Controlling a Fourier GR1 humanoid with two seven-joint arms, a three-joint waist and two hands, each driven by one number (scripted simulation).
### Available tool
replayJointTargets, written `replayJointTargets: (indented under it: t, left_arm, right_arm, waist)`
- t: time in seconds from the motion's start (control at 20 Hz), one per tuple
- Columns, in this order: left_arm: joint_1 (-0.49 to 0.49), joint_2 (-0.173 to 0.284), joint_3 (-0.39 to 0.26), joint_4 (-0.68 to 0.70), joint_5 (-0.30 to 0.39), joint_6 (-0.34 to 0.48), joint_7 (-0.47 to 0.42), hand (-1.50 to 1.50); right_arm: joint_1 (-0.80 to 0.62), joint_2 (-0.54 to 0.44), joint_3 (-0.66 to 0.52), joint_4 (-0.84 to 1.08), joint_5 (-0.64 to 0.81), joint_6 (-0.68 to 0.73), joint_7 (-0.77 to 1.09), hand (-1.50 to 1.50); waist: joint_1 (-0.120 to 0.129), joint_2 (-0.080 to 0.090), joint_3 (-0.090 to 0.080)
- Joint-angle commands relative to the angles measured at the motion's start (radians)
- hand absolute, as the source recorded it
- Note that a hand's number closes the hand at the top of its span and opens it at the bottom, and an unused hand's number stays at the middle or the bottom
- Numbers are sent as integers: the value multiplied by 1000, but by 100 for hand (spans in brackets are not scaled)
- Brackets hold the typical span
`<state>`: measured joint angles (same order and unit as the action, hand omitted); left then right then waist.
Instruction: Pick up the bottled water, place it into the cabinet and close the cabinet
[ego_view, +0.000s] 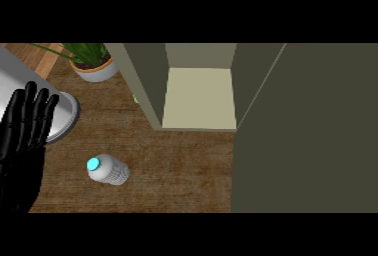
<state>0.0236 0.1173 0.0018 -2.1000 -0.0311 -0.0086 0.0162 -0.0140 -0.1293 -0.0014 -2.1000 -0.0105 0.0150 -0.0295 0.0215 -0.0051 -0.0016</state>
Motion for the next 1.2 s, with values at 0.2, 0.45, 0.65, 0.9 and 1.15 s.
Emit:
replayJointTargets:
  t: [0.2,0.45,0.65,0.9,1.15]
  left_arm:
    - [21,76,167,26,287,-176,-63,-150]
    - [87,30,144,38,426,-173,89,-150]
    - [201,94,229,-137,558,-206,206,-150]
    - [190,82,225,-148,473,-153,246,-150]
    - [315,48,217,-103,375,-229,165,-150]
  right_arm:
    - [130,24,0,-188,-45,-7,110,-150]
    - [246,6,148,-174,-165,151,131,-150]
    - [354,17,195,-336,-149,131,181,-150]
    - [523,16,265,-476,-116,161,172,-150]
    - [588,39,365,-491,-49,135,139,-150]
  waist:
    - [-27,2,1]
    - [-24,2,2]
    - [-17,0,2]
    - [-28,1,2]
    - [-27,1,1]
